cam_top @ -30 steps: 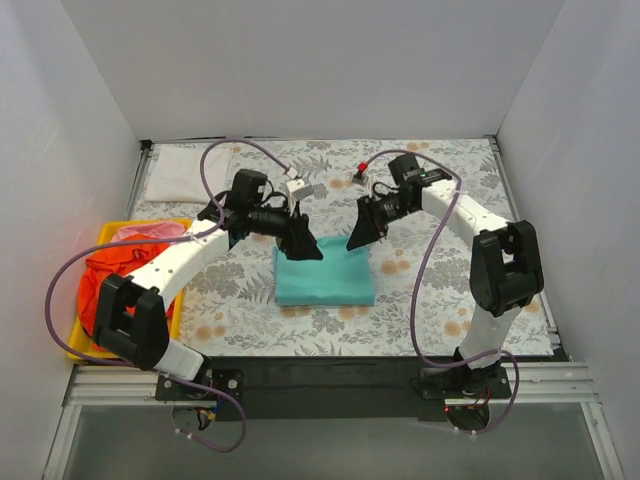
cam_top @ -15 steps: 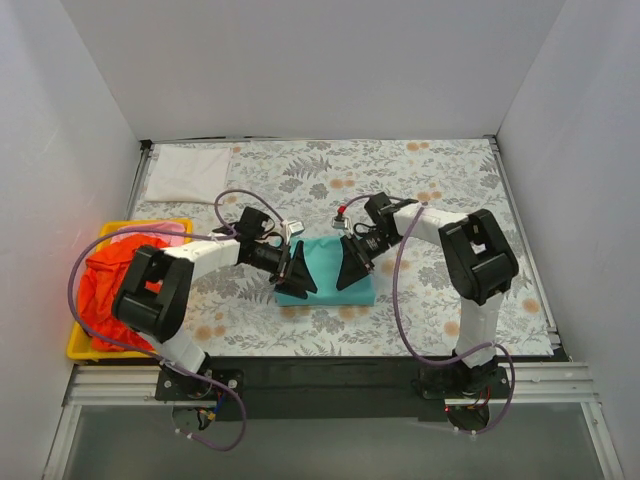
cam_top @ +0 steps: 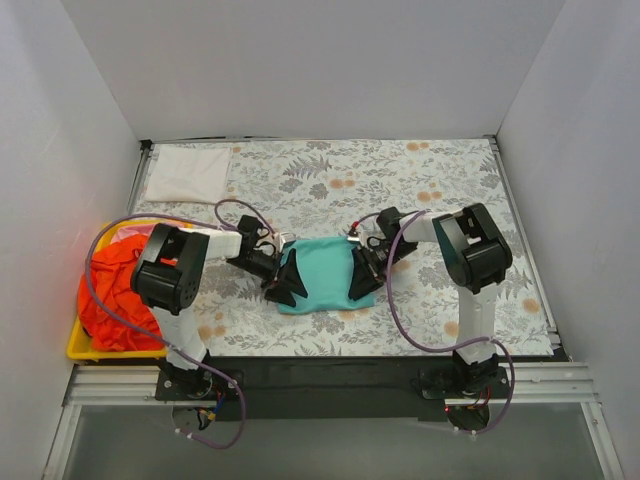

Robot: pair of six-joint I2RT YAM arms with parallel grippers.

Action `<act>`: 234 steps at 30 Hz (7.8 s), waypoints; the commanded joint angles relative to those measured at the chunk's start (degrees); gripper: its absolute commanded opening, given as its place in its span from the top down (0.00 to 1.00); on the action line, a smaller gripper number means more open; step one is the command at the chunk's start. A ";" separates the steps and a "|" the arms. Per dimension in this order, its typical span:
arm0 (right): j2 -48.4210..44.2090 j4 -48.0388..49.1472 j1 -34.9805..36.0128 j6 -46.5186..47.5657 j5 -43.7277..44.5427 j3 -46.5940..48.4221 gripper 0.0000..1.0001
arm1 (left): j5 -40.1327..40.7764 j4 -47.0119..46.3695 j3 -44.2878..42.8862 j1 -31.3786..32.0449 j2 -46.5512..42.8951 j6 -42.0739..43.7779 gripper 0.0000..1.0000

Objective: Fold and stack the t-shirts
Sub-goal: Fold the tshirt, then neatly place the folded tshirt to the corner

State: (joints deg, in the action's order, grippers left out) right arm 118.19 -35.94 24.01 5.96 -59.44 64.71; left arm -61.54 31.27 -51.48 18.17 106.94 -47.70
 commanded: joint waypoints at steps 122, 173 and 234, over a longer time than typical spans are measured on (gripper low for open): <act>-4.64 16.26 22.31 11.01 32.20 27.84 0.99 | 19.26 -27.66 -11.80 -7.28 11.89 -48.98 0.55; -20.46 16.87 13.17 7.67 34.48 11.14 0.02 | 51.17 1.43 -67.61 -18.09 12.35 26.69 1.00; -14.57 13.01 13.17 7.49 31.84 15.18 0.02 | 59.51 -9.56 -68.75 -32.85 28.86 26.26 0.61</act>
State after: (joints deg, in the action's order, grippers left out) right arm 102.98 -21.82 37.15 13.45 -26.30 77.10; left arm -5.74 23.81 -117.93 -14.72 135.13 -21.21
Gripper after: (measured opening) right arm 0.983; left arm 0.324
